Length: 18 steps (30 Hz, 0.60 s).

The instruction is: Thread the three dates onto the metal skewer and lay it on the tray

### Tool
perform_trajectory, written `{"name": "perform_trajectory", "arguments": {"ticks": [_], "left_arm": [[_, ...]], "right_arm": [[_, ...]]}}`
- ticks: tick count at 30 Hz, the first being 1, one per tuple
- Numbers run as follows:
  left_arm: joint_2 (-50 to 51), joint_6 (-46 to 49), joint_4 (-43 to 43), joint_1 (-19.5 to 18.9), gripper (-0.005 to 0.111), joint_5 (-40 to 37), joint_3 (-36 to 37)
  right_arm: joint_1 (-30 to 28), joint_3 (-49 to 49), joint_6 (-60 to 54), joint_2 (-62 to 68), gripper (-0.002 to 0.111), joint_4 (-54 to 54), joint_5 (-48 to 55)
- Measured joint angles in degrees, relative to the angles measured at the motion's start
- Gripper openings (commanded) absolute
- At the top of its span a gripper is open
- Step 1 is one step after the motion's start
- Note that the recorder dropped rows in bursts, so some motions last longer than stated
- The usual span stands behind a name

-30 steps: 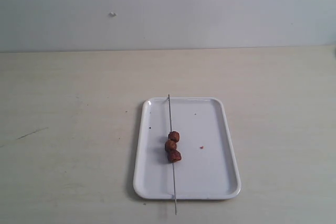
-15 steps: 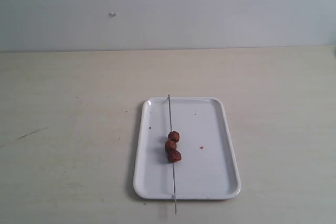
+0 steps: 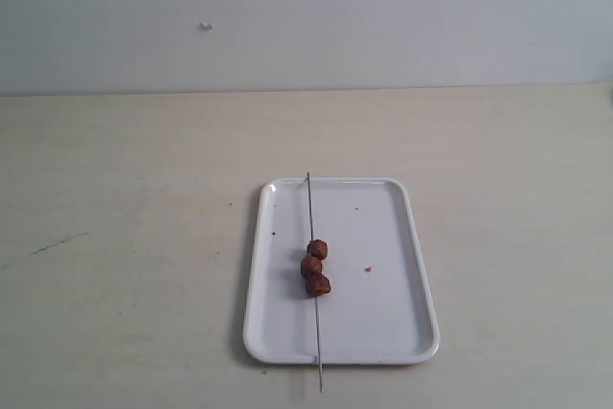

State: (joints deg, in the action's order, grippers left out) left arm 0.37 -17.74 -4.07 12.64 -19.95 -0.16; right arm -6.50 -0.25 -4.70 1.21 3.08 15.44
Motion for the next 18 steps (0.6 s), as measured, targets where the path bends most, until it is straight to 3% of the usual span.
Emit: {"name": "perform_trajectory", "arguments": {"ticks": [18], "left_arm": [[0.00, 0.00, 0.00, 0.00, 0.000, -1.02, 0.00]], "right_arm": [[0.00, 0.00, 0.10, 0.00, 0.000, 0.00, 0.11]]}}
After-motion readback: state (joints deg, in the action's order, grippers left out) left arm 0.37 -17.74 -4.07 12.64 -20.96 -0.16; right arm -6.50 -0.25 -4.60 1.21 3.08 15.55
